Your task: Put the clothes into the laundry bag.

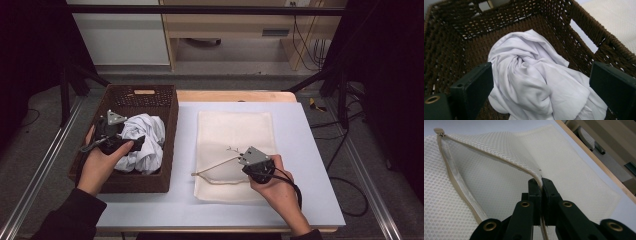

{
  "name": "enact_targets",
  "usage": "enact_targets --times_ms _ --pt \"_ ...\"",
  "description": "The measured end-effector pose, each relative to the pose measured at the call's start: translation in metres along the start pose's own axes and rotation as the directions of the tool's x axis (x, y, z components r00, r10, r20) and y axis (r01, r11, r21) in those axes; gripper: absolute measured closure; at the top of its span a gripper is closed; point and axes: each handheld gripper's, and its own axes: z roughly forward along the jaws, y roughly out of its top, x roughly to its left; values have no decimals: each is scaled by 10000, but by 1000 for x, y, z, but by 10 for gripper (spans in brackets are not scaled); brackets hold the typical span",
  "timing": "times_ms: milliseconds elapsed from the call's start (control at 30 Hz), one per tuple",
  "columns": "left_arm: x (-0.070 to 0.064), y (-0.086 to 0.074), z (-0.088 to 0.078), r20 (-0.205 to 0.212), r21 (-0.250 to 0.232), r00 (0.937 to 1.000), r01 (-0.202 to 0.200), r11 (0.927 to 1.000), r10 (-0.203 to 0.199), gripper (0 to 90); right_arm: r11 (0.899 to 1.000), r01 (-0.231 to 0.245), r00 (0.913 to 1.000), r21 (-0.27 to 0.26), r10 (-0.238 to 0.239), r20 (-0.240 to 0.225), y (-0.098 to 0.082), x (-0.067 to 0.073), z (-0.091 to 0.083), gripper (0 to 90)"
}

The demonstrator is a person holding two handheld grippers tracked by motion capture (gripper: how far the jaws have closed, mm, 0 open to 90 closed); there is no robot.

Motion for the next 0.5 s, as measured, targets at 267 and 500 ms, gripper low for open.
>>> enact_targets --times_ms 267,500 --pt "2 3 21 239 555 9996 -128 9984 115 59 9999 -103 9999 46 103 34 -3 -2 1 867" --pt "8 4 22 334 629 9994 6 9980 -28 56 9999 -62 10000 128 62 25 -4 0 2 870"
